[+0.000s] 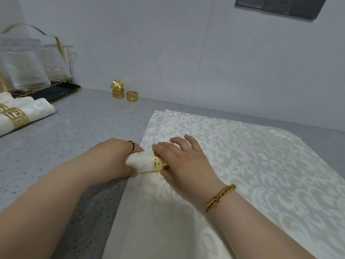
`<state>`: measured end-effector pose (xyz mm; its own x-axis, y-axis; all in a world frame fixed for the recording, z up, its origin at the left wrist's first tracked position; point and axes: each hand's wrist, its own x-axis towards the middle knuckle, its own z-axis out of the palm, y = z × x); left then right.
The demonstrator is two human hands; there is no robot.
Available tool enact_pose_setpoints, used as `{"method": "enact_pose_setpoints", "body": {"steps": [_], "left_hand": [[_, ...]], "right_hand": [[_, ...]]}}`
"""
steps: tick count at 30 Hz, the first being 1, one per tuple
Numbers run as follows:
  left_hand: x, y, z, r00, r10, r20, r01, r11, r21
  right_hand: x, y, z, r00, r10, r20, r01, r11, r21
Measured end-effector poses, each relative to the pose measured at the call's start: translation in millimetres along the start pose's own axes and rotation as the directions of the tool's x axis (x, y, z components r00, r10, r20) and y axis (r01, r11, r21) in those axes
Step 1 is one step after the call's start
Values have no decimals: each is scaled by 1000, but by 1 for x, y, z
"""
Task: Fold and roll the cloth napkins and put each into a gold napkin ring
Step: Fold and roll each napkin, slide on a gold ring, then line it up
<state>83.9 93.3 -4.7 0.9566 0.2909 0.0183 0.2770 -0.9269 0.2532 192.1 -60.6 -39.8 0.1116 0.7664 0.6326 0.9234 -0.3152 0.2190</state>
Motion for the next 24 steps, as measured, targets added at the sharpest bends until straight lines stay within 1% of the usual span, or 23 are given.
{"method": "enact_pose_setpoints", "body": {"steps": [2, 6, 9, 12, 14, 16, 20, 24], "left_hand": [[-1, 1, 0, 1000, -2, -2, 2, 1000, -11], [-6, 4, -1, 1000, -23, 4, 24, 996, -81], [-10, 4, -2, 999, -35, -11, 35, 999, -37], [-18, 5, 6, 995, -30, -91, 32, 999, 25], [-23, 7, 16, 986, -20, -168, 24, 999, 26], [-28, 9, 21, 978, -35, -206, 34, 999, -5], [-34, 9, 19, 963, -69, -261, 35, 990, -134], [-43, 3, 18, 953, -64, -297, 28, 992, -124]], "right_hand": [[2, 0, 0, 999, 12, -42, -12, 1000, -5], [2, 1, -3, 997, 74, -18, -73, 997, 16], [2, 0, -4, 996, 76, -41, -75, 997, 21], [2, 1, -1, 994, 54, -95, -54, 999, 5], [2, 1, 2, 993, 57, -101, -55, 998, 21], [1, 0, 2, 994, 53, -100, -50, 998, 33], [0, 0, 0, 994, 35, -103, -30, 999, 43], [2, -2, 0, 994, 5, -109, -3, 1000, 18]]}}
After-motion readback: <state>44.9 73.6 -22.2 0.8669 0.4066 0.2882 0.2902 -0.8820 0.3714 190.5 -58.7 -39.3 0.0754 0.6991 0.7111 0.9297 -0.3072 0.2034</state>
